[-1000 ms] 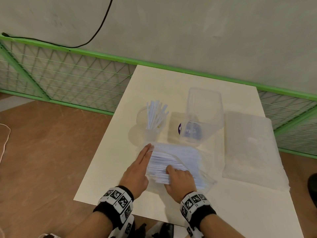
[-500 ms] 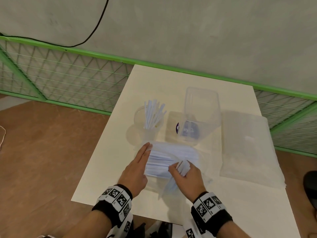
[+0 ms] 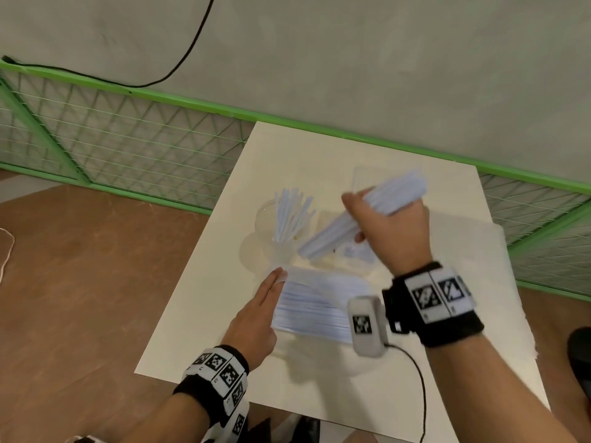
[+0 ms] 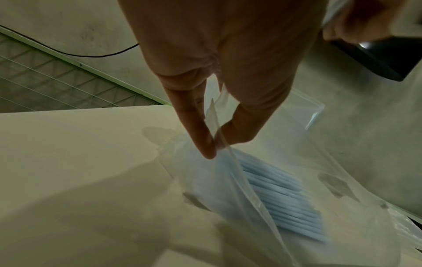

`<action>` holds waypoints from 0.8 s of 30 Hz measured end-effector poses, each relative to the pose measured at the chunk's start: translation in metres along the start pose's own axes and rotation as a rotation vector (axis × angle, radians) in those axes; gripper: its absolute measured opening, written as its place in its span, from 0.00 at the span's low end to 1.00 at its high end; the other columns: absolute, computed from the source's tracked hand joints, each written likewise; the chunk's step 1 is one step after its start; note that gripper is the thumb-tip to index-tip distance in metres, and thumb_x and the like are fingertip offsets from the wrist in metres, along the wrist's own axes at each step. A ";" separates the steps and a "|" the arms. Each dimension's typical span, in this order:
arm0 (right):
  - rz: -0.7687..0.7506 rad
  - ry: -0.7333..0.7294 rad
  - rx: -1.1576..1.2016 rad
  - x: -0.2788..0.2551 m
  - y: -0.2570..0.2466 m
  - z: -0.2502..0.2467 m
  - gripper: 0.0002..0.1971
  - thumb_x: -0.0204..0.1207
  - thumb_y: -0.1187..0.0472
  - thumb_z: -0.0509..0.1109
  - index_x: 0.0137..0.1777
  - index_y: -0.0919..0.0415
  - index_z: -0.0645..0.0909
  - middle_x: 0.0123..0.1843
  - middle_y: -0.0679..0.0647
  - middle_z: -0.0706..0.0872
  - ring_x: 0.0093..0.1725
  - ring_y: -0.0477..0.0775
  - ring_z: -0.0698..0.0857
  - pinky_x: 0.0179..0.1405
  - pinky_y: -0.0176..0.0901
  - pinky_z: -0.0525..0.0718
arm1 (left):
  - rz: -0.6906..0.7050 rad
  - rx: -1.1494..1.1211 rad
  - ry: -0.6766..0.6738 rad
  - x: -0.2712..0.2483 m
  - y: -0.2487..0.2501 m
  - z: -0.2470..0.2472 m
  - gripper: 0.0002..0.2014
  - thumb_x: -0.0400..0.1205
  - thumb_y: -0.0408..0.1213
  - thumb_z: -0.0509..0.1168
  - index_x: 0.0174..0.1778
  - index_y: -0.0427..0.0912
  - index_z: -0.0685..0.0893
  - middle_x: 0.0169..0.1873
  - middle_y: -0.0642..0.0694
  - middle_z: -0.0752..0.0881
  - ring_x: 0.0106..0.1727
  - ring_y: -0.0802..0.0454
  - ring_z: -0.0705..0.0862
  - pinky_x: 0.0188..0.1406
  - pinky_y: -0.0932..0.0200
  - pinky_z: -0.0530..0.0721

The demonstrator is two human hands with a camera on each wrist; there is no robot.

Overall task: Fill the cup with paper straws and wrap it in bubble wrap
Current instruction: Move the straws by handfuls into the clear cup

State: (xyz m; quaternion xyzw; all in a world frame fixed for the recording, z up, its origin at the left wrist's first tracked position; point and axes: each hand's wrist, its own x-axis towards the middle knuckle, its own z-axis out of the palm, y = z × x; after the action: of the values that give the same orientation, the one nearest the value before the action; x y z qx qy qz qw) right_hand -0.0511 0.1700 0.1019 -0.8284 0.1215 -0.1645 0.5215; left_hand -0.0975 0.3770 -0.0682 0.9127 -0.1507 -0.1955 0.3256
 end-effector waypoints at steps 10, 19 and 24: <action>0.026 -0.249 -0.329 0.072 0.016 0.082 0.23 0.66 0.41 0.80 0.46 0.62 0.87 0.42 0.54 0.90 0.42 0.53 0.89 0.41 0.44 0.86 | -0.010 -0.019 -0.008 -0.001 0.000 -0.003 0.54 0.72 0.17 0.60 0.86 0.62 0.41 0.80 0.76 0.34 0.53 0.65 0.75 0.28 0.75 0.71; -0.010 -0.128 -0.362 0.070 0.017 0.069 0.38 0.65 0.34 0.77 0.73 0.49 0.73 0.70 0.52 0.75 0.70 0.56 0.71 0.70 0.55 0.72 | -0.021 -0.001 -0.009 0.000 -0.001 -0.004 0.54 0.72 0.18 0.59 0.85 0.62 0.41 0.80 0.75 0.34 0.45 0.62 0.72 0.26 0.73 0.70; -0.341 -0.235 -0.234 -0.009 0.028 0.053 0.12 0.69 0.66 0.63 0.49 0.56 0.84 0.47 0.49 0.86 0.38 0.47 0.80 0.45 0.39 0.79 | -0.019 -0.007 0.002 -0.001 -0.002 0.000 0.53 0.72 0.18 0.61 0.86 0.62 0.43 0.80 0.77 0.35 0.40 0.56 0.75 0.28 0.71 0.72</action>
State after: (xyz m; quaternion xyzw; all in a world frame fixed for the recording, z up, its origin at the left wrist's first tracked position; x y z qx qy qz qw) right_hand -0.0392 0.2051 0.0543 -0.9051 -0.0634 -0.1377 0.3973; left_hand -0.0980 0.3788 -0.0688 0.9132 -0.1409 -0.1981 0.3271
